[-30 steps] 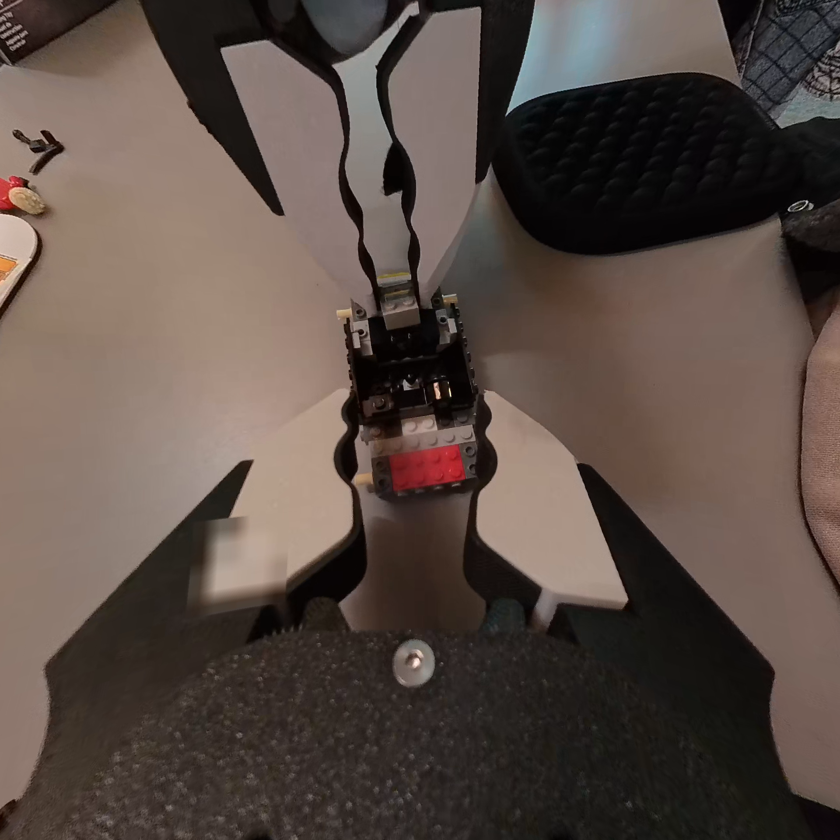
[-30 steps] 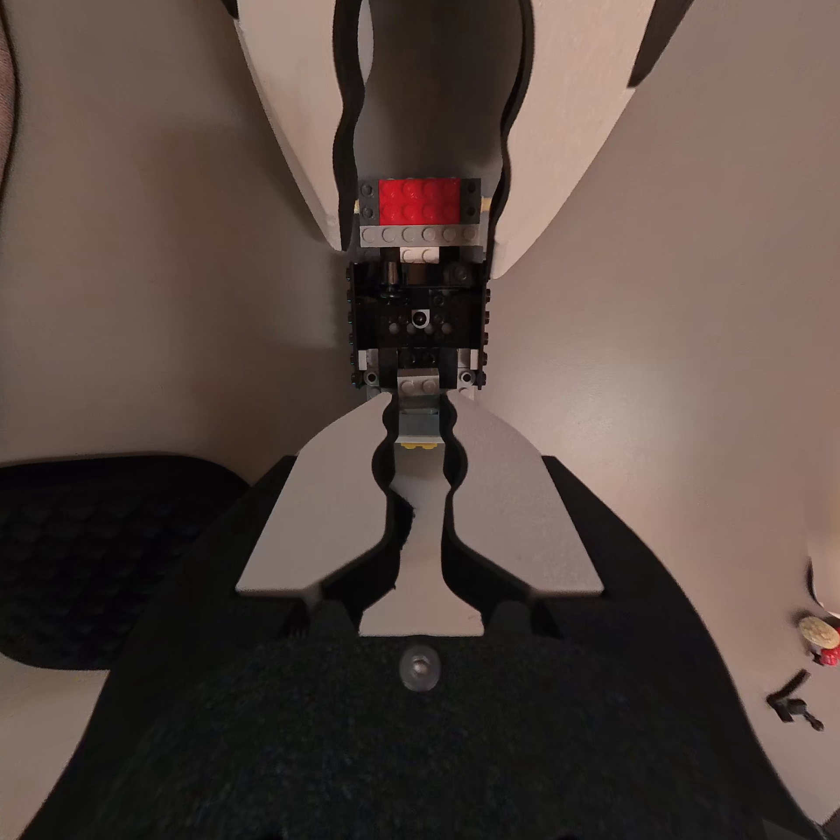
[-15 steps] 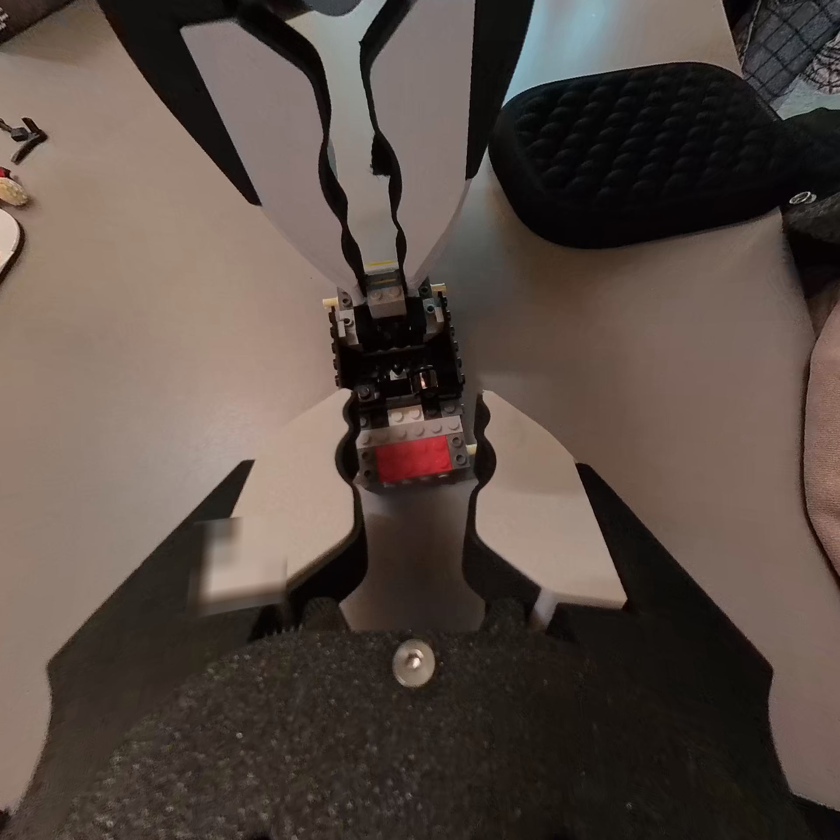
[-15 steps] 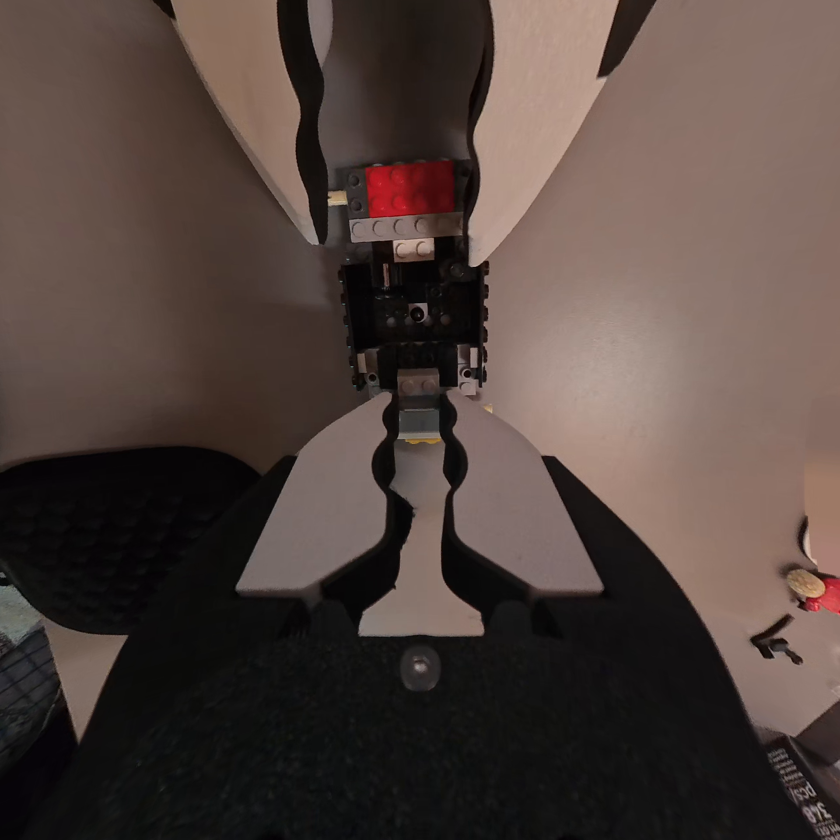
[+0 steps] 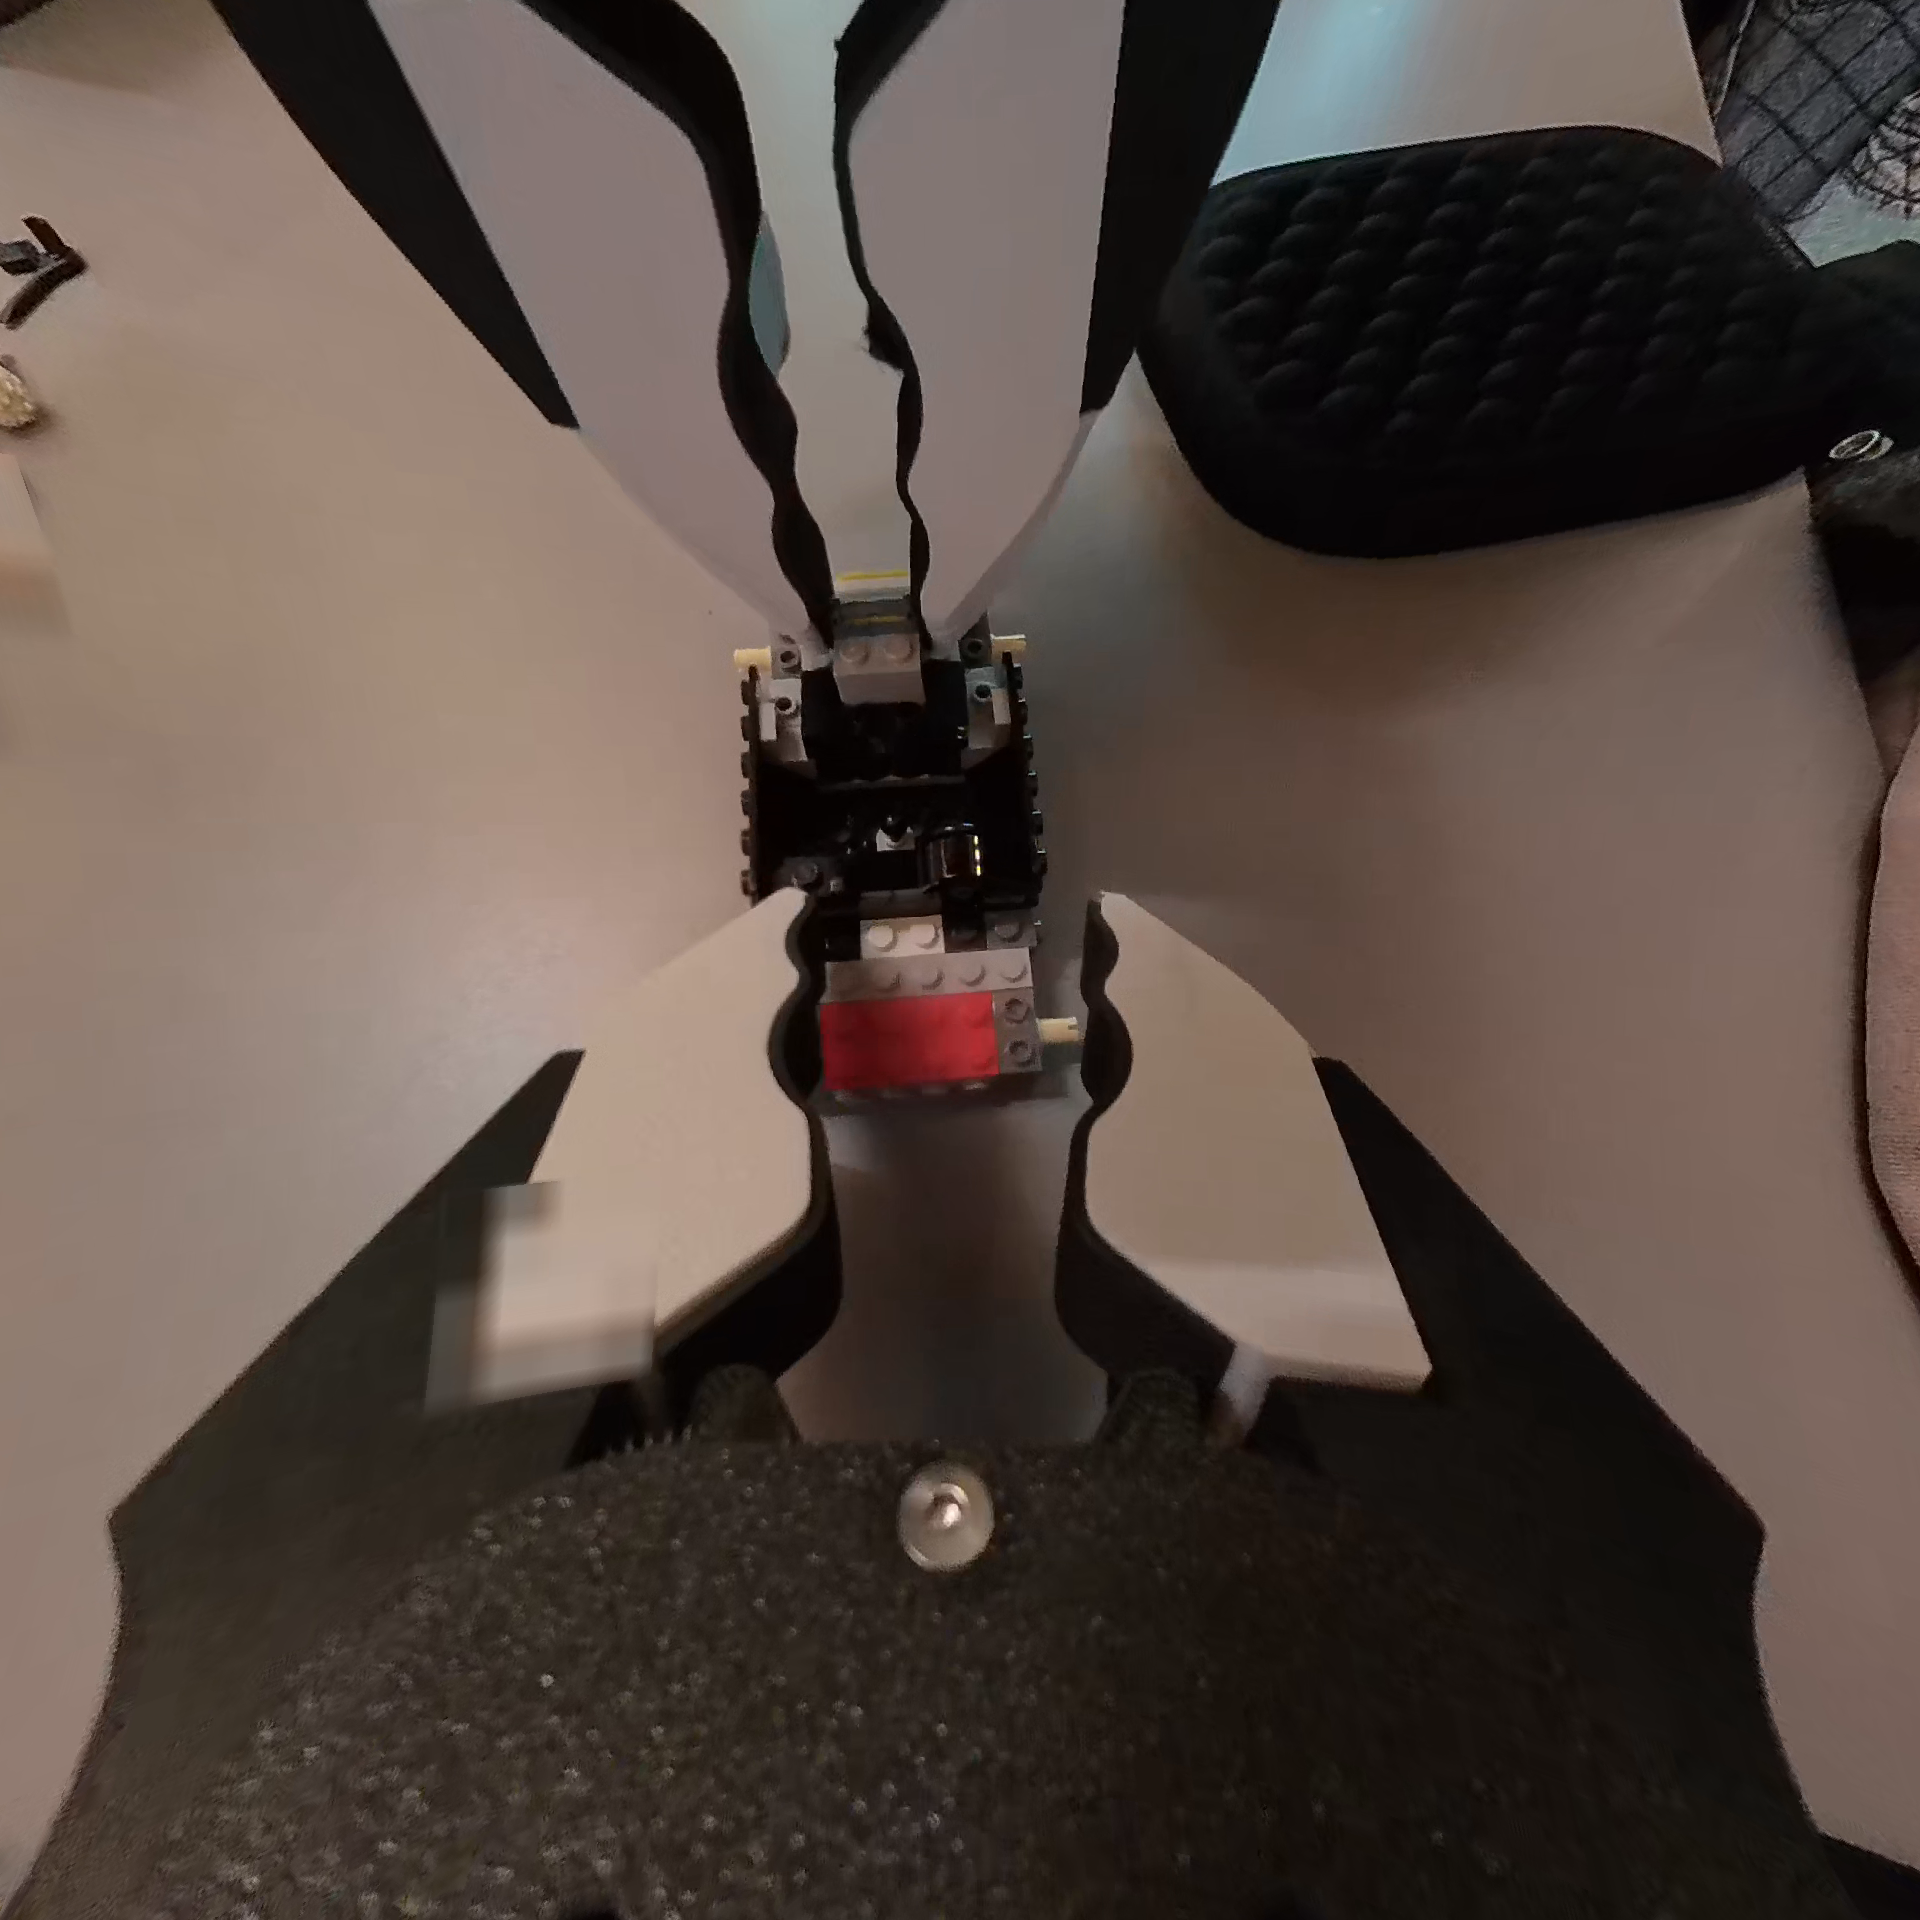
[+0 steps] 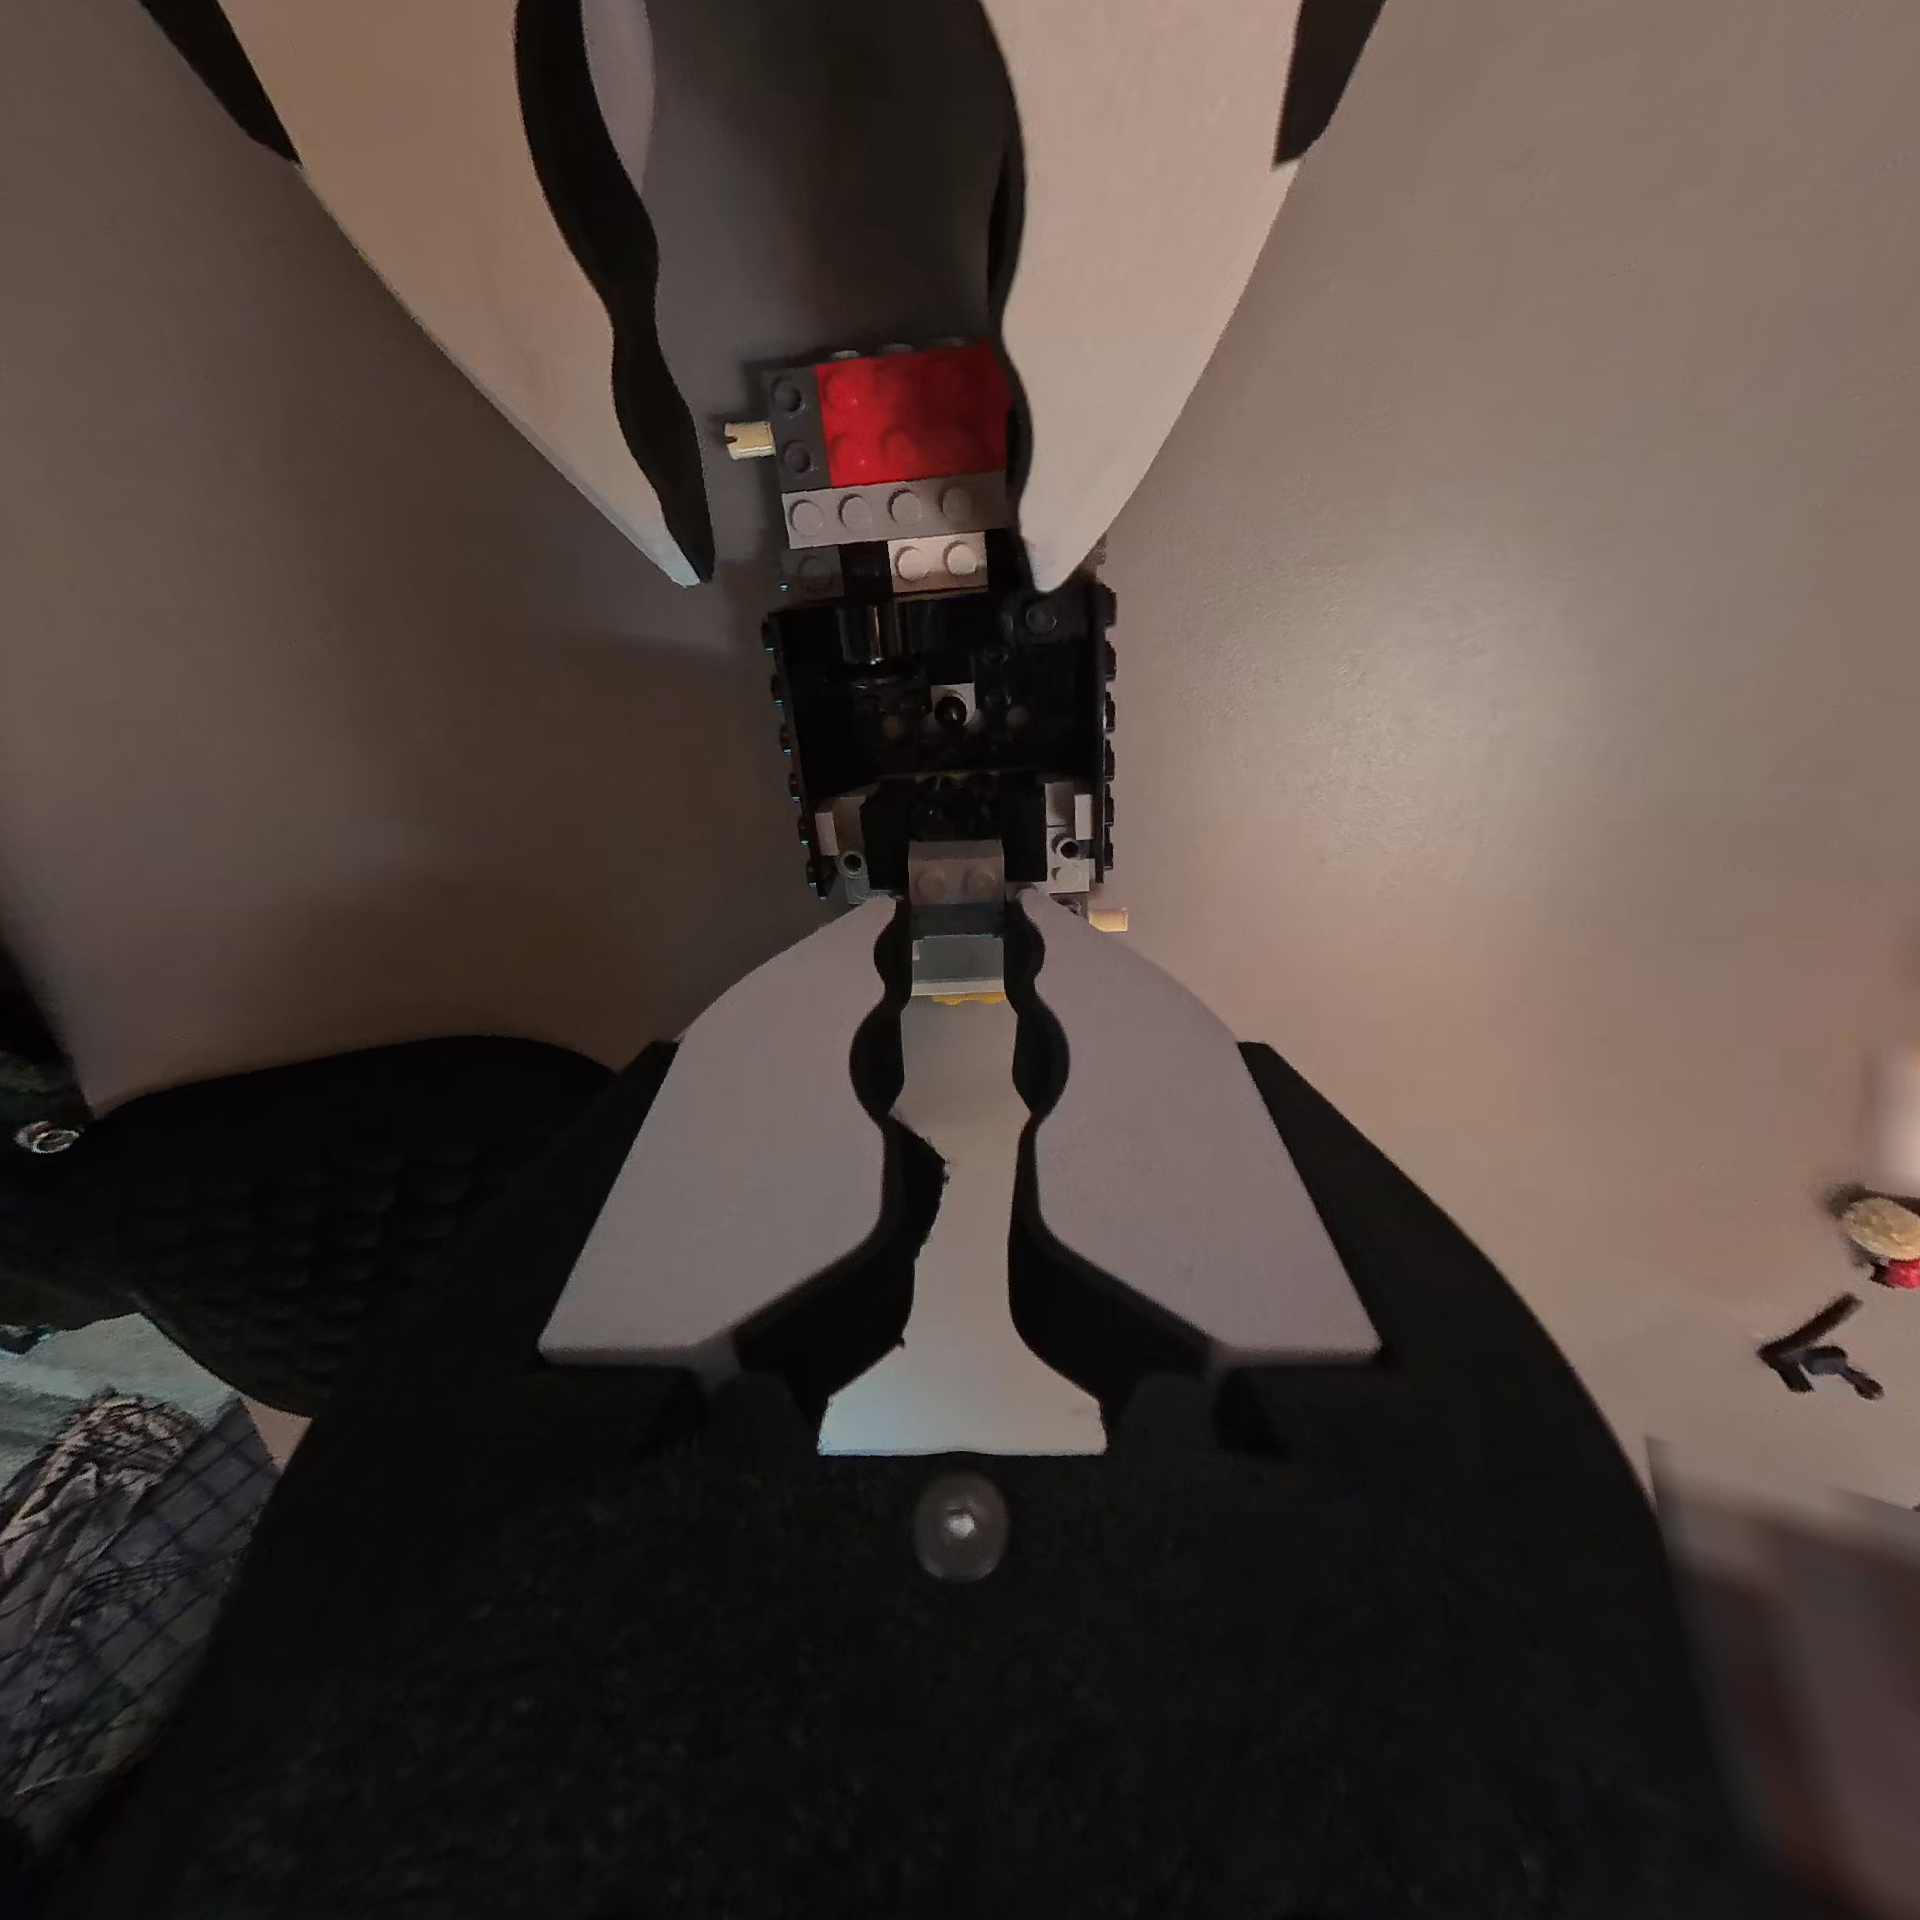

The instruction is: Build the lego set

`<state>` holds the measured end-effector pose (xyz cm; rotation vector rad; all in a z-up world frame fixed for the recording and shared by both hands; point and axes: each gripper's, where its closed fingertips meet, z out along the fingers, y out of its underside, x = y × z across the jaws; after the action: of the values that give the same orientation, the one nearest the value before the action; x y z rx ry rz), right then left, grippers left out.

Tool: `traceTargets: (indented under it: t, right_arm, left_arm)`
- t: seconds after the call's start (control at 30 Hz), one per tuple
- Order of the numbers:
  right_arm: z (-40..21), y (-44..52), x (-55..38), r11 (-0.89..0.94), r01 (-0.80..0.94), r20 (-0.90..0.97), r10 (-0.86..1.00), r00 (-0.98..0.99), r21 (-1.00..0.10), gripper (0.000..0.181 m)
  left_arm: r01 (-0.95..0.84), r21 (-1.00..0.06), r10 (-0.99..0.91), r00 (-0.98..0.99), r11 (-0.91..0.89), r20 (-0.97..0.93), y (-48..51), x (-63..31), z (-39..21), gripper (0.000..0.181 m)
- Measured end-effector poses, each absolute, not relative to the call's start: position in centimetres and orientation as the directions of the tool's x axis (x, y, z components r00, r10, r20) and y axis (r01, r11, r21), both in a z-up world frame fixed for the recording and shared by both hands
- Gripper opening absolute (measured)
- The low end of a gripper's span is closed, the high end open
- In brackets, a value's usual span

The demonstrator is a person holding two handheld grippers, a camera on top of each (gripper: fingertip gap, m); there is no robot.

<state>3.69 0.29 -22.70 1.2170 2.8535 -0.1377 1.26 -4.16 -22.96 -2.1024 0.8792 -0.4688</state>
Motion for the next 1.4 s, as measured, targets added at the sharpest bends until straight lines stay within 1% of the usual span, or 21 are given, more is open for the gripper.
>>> traceTargets:
  t: [0.13,0.4,0.53,0.83,1.17,1.4]
  right_arm:
    - [-22.5,0.5,3.9,0.672,0.740,-0.077,0.736,-0.672,-0.033,0.017]
    - [-22.6,0.4,3.9,0.680,0.733,-0.084,0.730,-0.678,-0.006,0.017]
    - [-22.7,0.3,3.8,0.681,0.733,-0.083,0.729,-0.679,-0.016,0.017]
    - [-22.7,0.4,4.0,0.677,0.736,-0.079,0.733,-0.676,-0.016,0.017]
    - [-22.7,0.5,3.7,0.666,0.746,-0.057,0.744,-0.666,-0.021,0.017]
    - [-22.7,0.6,3.8,0.651,0.759,-0.078,0.755,-0.651,-0.031,0.017]
  left_arm:
    - [-0.431,-0.783,-0.722,0.691,-0.449,0.034,-4.2,1.3,-23.1,0.047]
    - [-0.427,-0.787,-0.712,0.702,-0.445,0.022,-4.0,0.8,-22.9,0.049]
    - [-0.424,-0.786,-0.697,0.717,-0.450,0.012,-3.8,0.2,-23.0,0.052]
    - [-0.464,-0.733,-0.690,0.724,-0.497,0.010,-4.2,-0.2,-24.8,0.052]
    - [-0.442,-0.742,-0.683,0.730,-0.504,0.030,-4.1,-0.4,-24.7,0.050]
    - [-0.406,-0.765,-0.682,0.729,-0.499,0.057,-3.9,-0.4,-24.6,0.050]
